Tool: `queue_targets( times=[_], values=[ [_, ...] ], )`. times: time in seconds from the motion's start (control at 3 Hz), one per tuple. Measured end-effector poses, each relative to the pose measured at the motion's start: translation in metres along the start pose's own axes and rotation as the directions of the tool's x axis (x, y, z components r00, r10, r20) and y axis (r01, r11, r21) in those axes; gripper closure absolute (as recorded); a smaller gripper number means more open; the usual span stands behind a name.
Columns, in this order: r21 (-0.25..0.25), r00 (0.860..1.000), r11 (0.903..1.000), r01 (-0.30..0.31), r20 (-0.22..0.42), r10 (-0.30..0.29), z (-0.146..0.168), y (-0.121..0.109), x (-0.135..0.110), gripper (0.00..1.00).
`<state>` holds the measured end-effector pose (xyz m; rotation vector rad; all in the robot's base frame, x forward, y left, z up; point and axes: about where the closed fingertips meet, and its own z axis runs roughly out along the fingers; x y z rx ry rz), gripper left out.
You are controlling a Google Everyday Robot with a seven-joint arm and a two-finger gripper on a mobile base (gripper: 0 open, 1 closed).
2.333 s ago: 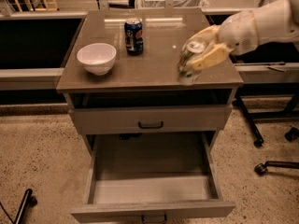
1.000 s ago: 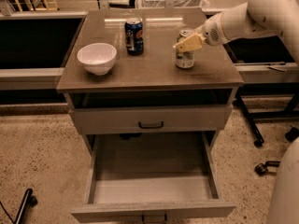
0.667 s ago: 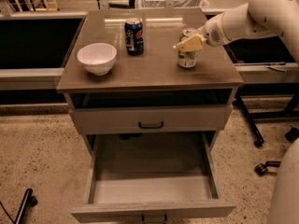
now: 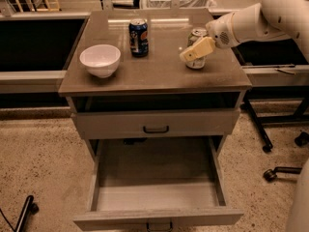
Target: Pick 7up can from middle drawer and place on counter
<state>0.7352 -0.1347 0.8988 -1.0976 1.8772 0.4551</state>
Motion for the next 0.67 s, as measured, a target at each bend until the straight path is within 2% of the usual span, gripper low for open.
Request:
queue_targets(
  times=[0.33,0.67],
  values=[
    [-0.044,0.987,0.988,0.148,0.061,-0.146,-0.0265,0.0314,-0.0182,0.0],
    [-0.044,0.987,0.988,0.148,0.061,-0.146,-0.0265,0.0314,-0.0182,0.0]
  ],
)
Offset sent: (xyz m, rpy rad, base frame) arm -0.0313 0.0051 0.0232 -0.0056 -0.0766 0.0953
